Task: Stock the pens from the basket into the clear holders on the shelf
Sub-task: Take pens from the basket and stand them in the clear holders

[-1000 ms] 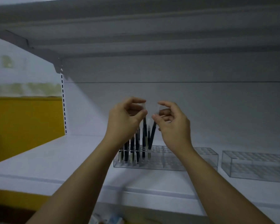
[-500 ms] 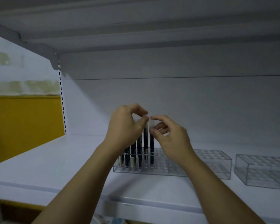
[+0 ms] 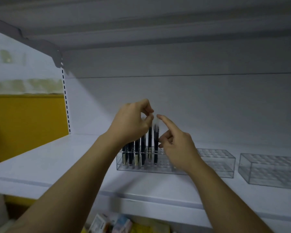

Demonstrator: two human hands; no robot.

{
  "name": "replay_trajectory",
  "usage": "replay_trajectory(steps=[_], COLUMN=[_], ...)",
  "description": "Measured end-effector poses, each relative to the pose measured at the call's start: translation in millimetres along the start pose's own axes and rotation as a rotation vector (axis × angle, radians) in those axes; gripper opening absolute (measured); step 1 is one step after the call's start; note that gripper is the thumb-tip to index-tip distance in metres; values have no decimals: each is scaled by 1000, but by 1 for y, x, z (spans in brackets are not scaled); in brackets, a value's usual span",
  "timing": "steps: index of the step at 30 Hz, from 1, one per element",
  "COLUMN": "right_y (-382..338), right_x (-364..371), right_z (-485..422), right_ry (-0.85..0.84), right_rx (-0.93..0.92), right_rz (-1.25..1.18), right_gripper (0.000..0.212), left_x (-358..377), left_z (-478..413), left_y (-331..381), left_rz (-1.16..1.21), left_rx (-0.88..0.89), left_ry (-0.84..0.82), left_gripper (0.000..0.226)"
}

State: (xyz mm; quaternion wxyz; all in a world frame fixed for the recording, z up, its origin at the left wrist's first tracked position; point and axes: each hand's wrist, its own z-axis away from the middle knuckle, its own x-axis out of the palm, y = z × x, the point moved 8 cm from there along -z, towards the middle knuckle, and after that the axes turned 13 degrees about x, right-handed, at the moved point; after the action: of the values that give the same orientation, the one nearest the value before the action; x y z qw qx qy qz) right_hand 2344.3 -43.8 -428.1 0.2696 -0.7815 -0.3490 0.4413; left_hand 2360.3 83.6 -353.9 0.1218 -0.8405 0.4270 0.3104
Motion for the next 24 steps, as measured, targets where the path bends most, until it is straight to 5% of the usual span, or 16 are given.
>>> replay_trajectory(steps=[10,19,24], right_y=[2,-1,-3], right_x=[2,3,2], right_z=[3,4,6], right_ry=[13,24,0], right_rx=[3,-21,-1], right_rz=[1,51,74], right_gripper=[70,76,77], left_x=[-1,-10,-13], left_z=[4,12,13], left_y=[19,0,-11], left_rz=[-27,189,99], left_rx=[50,-159,-209], left_ry=[-4,73,75], left_gripper=[9,2,8])
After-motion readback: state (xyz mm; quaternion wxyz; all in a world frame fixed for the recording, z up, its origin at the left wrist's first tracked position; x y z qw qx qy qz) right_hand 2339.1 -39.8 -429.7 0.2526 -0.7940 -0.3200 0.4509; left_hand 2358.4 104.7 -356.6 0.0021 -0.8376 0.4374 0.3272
